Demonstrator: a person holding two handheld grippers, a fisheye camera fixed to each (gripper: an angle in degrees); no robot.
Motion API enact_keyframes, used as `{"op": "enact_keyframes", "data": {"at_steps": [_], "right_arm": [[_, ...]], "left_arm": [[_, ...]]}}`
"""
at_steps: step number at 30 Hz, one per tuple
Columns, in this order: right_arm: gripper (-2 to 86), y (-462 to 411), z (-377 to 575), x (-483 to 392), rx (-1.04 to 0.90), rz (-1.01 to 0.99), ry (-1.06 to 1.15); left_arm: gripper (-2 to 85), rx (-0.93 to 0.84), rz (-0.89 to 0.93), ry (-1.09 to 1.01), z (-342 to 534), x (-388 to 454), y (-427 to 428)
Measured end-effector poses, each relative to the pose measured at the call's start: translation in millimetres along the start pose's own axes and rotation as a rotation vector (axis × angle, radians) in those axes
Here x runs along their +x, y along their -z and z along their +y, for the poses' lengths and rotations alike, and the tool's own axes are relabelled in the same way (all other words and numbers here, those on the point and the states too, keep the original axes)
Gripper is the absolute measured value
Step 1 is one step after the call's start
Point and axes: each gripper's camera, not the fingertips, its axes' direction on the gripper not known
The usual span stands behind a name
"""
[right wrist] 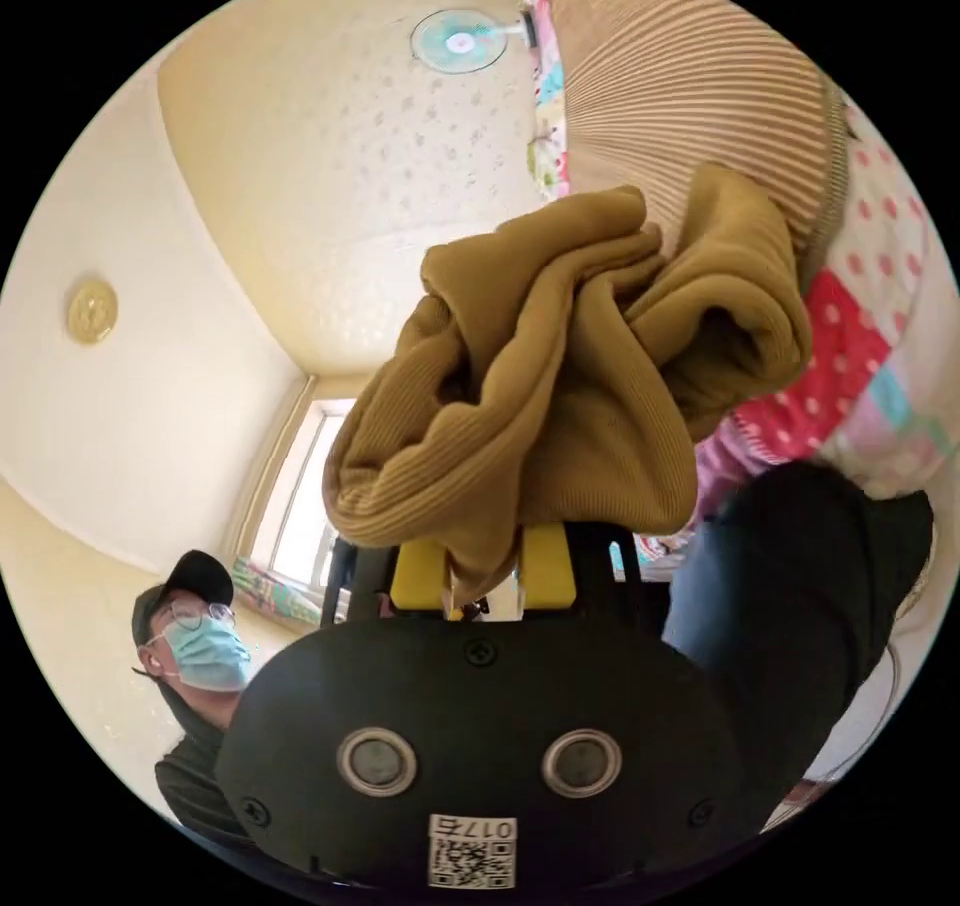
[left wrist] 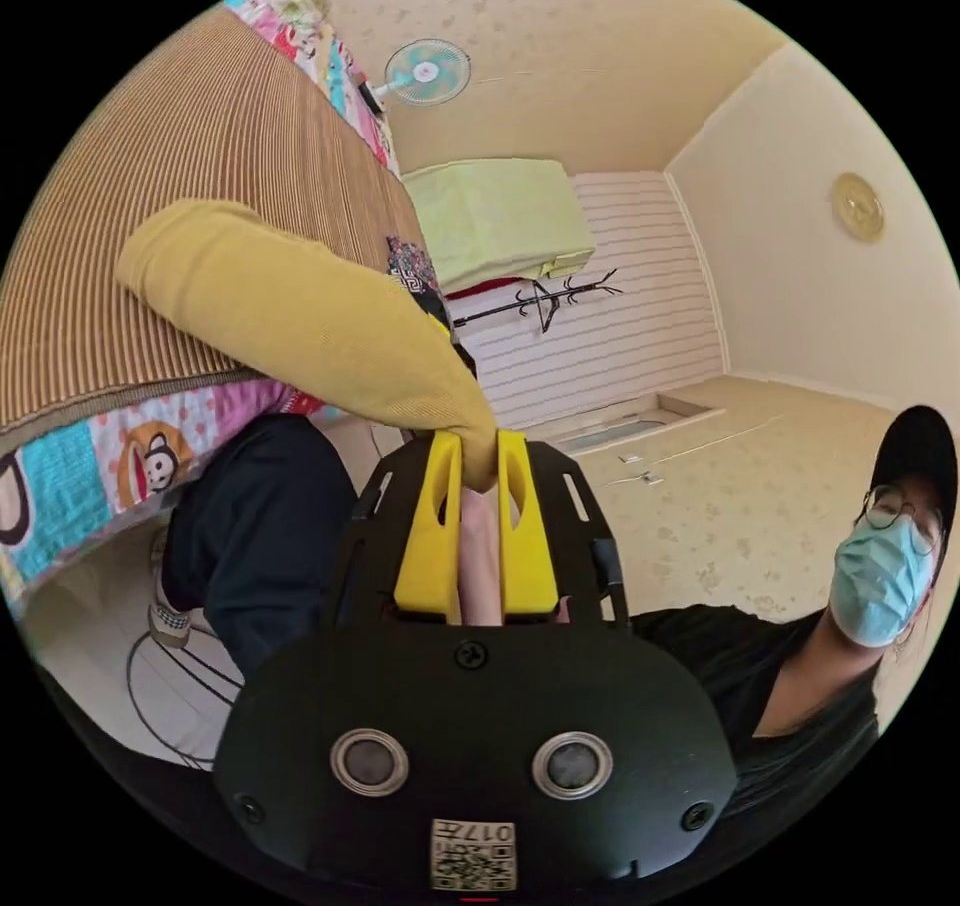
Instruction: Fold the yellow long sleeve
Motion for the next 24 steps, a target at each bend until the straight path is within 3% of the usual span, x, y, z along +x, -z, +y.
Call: {"op": "enact_keyframes", "data": {"at_steps": [5, 7, 11, 16, 19, 20, 21, 24], "right_arm": [[10.1, -120.8, 29.4, -62.2, -0.237, -0.025, 0.278], [9.7, -184.7, 37.9, -80.3, -0.332, -0.1, 0.34], [8.9, -354.7, 50.3, -128.9, -0.46, -0.268, 0.41], [8.3, -530.8, 83.7, -153.2, -0.376, -0.373, 0.436], [7.8, -614.5, 118.6, -97.2, -0.345, -0.248, 0.287], [7.4, -636.9, 138.8, -64.9, -0.36, -0.104, 0.262], [6.5, -651.9, 162.0, -25.5, -0.404, 0.064, 0.229], [3.7, -645.3, 220.1, 62.0, -0.574, 0.226, 0.225]], "left_arm": [[12.1, 0.118, -0.072, -0.219, 83.9, 69.5, 83.9], [12.2, 0.193, -0.226, -0.265, 133.8, 97.6, 119.2], [12.2, 0.314, -0.3, -0.224, 196.4, 103.4, 162.3], [11.9, 0.485, -0.319, -0.066, 268.2, 81.1, 206.9], [11.6, 0.574, -0.369, 0.012, 300.6, 72.0, 221.5], [11.6, 0.591, -0.373, 0.024, 306.3, 70.2, 223.7], [11.5, 0.623, -0.38, 0.044, 316.3, 66.6, 227.2], [11.5, 0.672, -0.405, 0.077, 332.2, 60.0, 231.6]]}}
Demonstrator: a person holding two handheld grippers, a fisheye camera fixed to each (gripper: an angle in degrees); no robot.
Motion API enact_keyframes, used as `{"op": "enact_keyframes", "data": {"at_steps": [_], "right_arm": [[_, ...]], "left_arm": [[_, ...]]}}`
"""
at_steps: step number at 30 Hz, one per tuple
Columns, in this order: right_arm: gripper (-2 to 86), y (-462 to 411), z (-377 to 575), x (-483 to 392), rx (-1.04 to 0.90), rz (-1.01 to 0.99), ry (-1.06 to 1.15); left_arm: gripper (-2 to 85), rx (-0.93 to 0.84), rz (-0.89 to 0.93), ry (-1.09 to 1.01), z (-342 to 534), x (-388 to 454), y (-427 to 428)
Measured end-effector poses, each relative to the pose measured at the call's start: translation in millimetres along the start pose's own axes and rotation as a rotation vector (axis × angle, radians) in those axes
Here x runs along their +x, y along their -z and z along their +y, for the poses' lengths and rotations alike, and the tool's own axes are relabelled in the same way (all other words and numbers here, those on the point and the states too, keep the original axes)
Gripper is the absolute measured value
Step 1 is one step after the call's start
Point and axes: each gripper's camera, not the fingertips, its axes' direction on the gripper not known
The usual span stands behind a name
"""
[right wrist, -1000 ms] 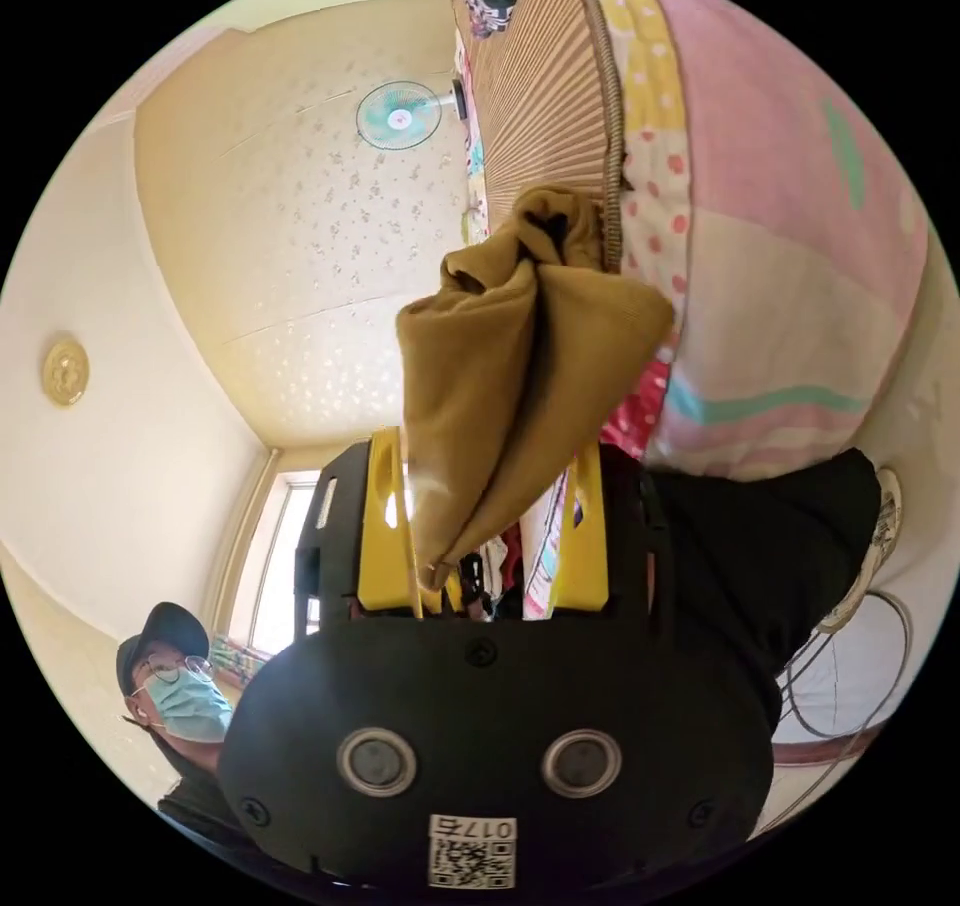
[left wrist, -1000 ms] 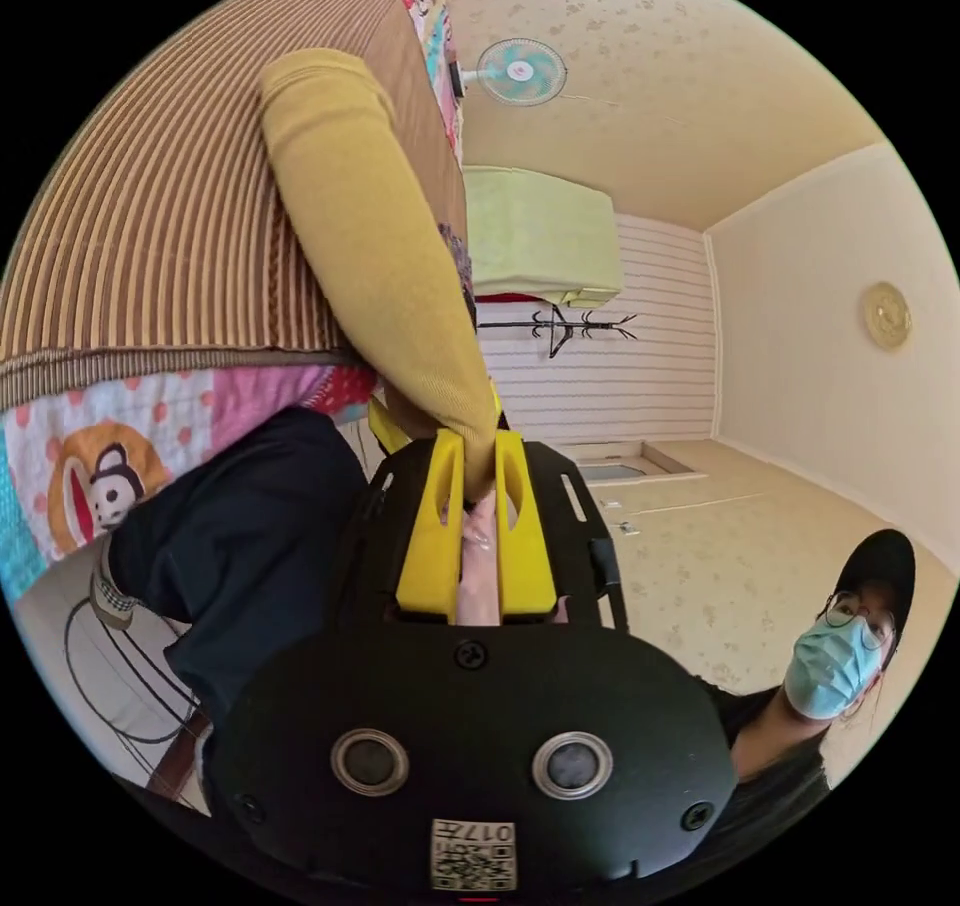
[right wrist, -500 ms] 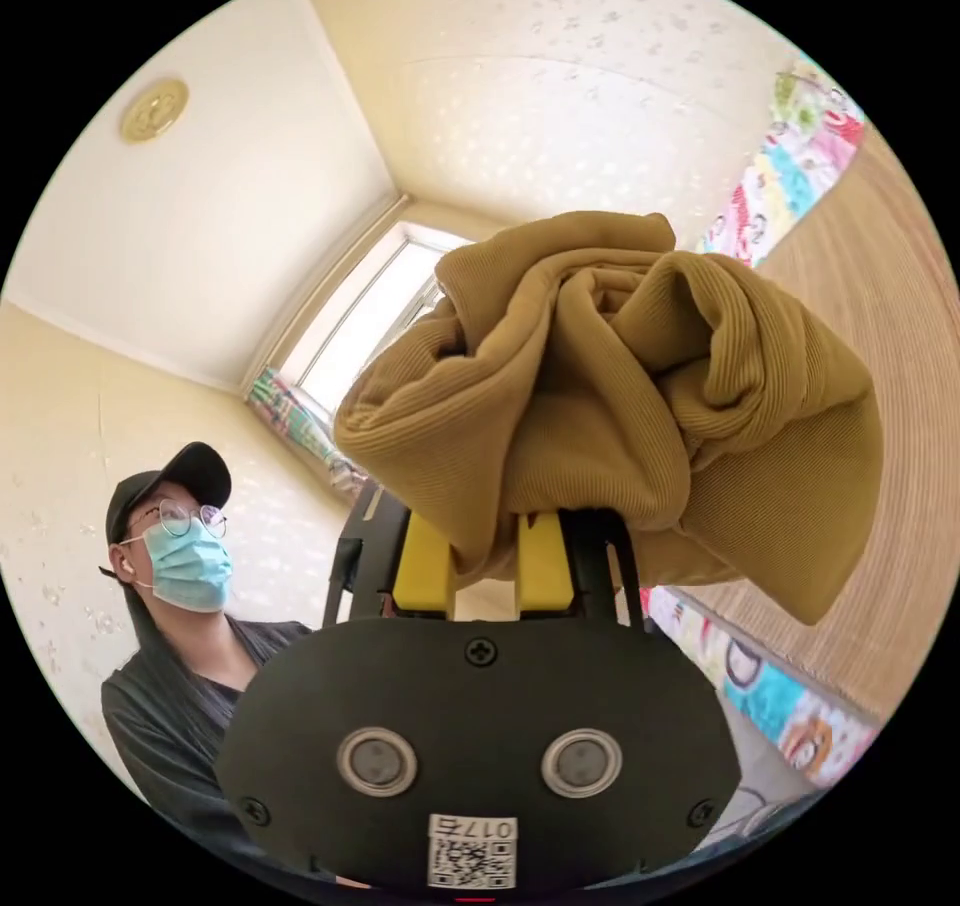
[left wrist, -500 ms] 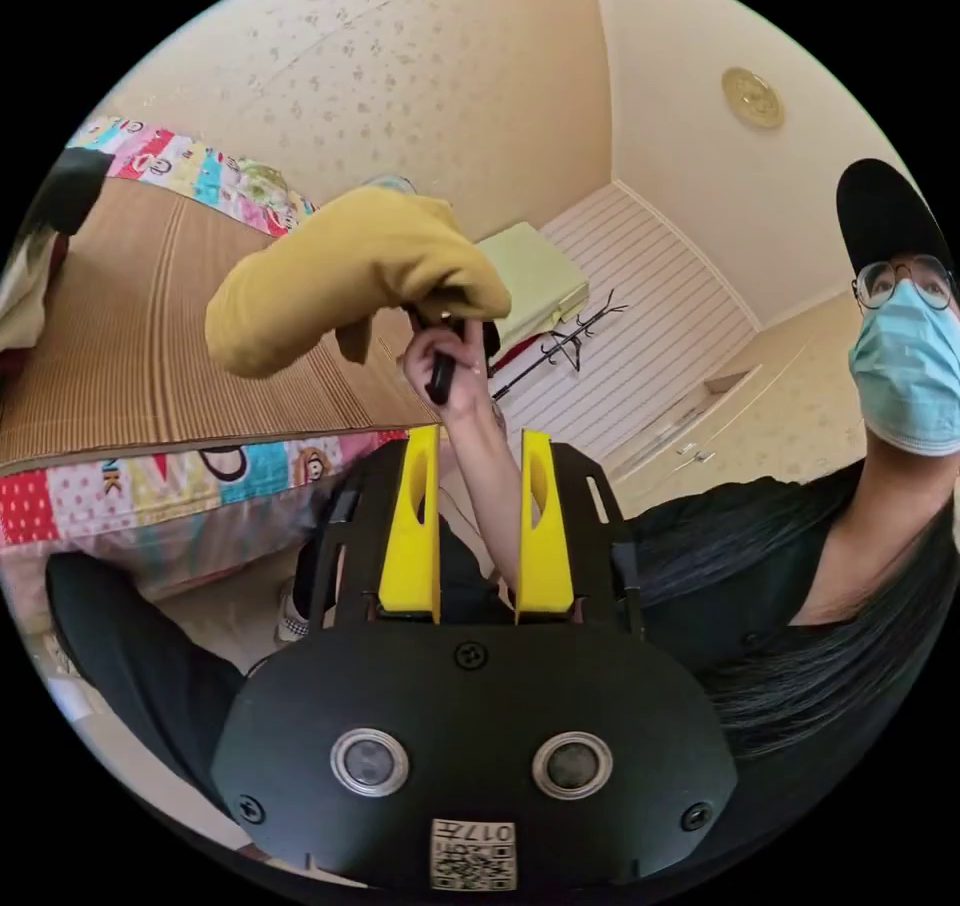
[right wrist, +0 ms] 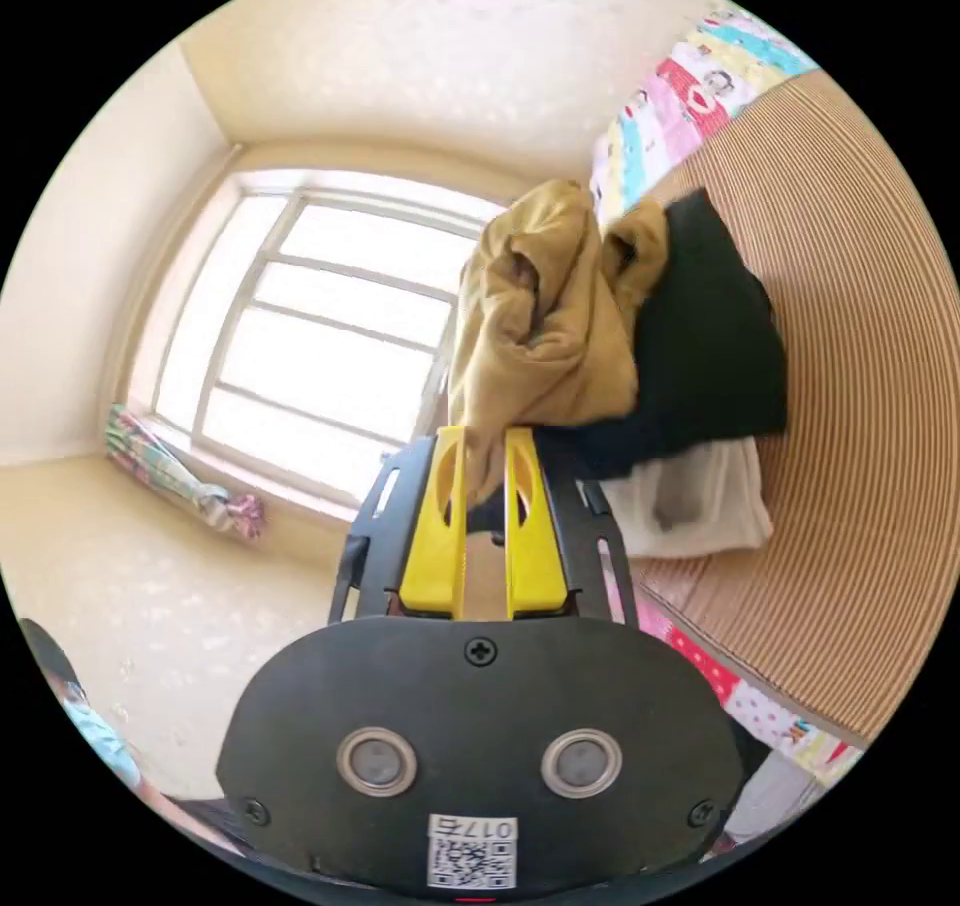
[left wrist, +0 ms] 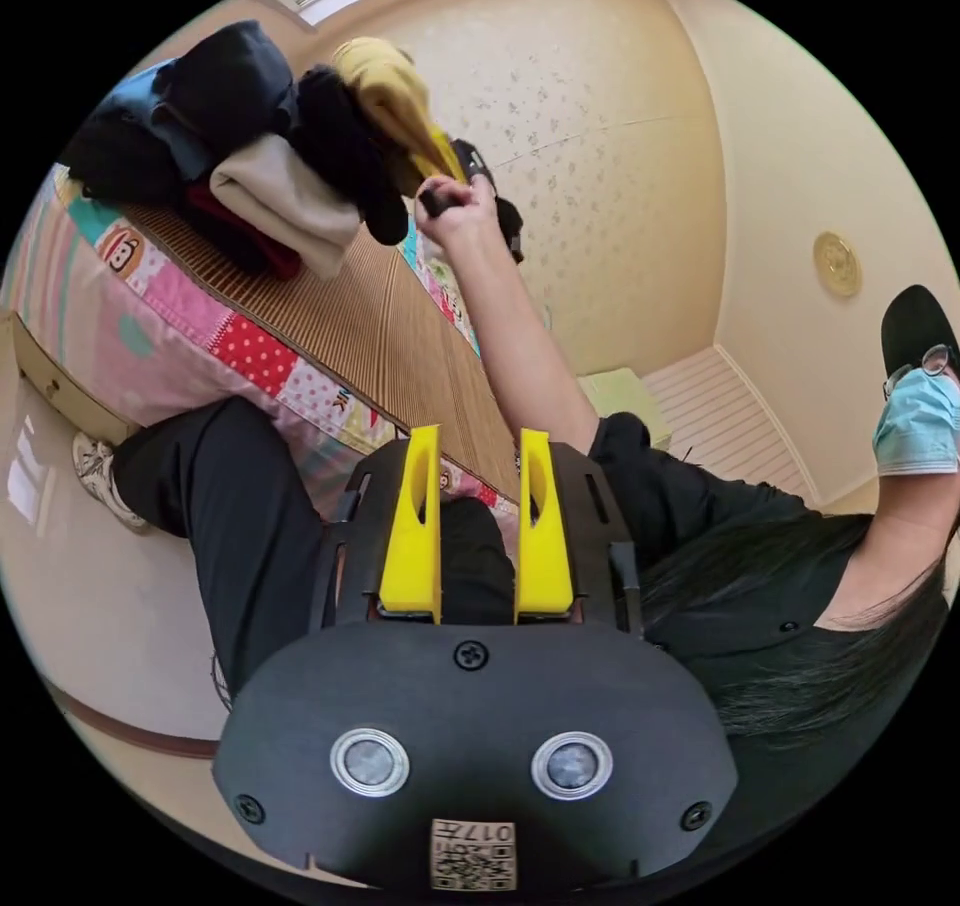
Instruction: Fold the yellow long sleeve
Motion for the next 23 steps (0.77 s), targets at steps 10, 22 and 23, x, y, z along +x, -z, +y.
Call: {"op": "enact_keyframes", "data": {"at_steps": [10, 22, 23], "right_arm": [[0.7, 212.2, 185.8, 45.2, 0.122, 0.626, 0.185], [0.4, 315.5, 289.4, -92.1, 0.901, 1.489, 0.69], [0.5, 328.8, 281.7, -85.7, 0.879, 1.405, 0.698]], "left_arm": [[9.4, -0.036, -0.242, -0.226, 16.8, 25.0, -44.1], [8.9, 0.093, -0.599, -0.519, 52.7, 150.9, -102.9], [8.8, 0.096, -0.615, -0.515, 55.4, 154.9, -103.2]]}}
